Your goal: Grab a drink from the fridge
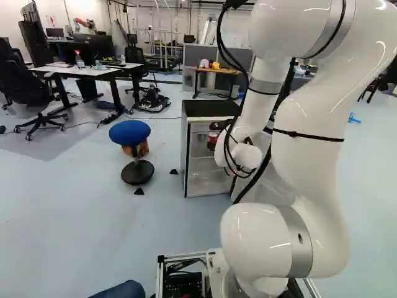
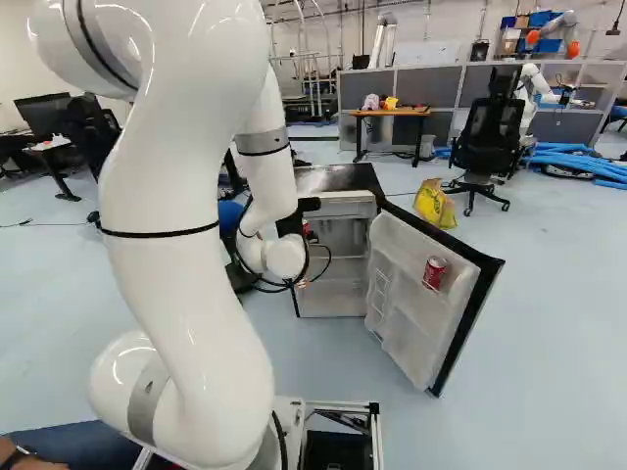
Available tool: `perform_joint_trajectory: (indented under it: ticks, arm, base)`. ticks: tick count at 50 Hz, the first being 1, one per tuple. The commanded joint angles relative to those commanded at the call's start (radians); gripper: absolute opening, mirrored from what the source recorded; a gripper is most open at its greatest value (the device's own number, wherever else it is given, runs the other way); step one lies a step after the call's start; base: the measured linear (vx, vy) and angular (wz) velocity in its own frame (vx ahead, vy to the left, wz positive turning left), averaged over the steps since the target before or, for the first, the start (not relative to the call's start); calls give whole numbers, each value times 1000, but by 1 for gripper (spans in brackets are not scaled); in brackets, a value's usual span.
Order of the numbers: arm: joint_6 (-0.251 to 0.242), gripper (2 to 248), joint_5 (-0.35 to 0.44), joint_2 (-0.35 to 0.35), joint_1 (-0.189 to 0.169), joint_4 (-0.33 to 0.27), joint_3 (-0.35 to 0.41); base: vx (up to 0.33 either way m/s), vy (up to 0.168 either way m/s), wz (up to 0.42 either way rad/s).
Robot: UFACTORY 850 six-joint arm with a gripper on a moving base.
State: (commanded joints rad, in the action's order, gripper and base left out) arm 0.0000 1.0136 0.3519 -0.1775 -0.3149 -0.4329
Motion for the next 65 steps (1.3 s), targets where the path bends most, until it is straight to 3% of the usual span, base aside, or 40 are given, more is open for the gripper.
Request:
perform_joint_trajectory:
  ticks: [28, 65]
  arm:
    - [0, 93, -40, -98, 0, 18, 30]
    - [0, 93, -57, -194, 4, 87, 30]
  base:
    - [0, 0, 0]
    - [0, 0, 0]
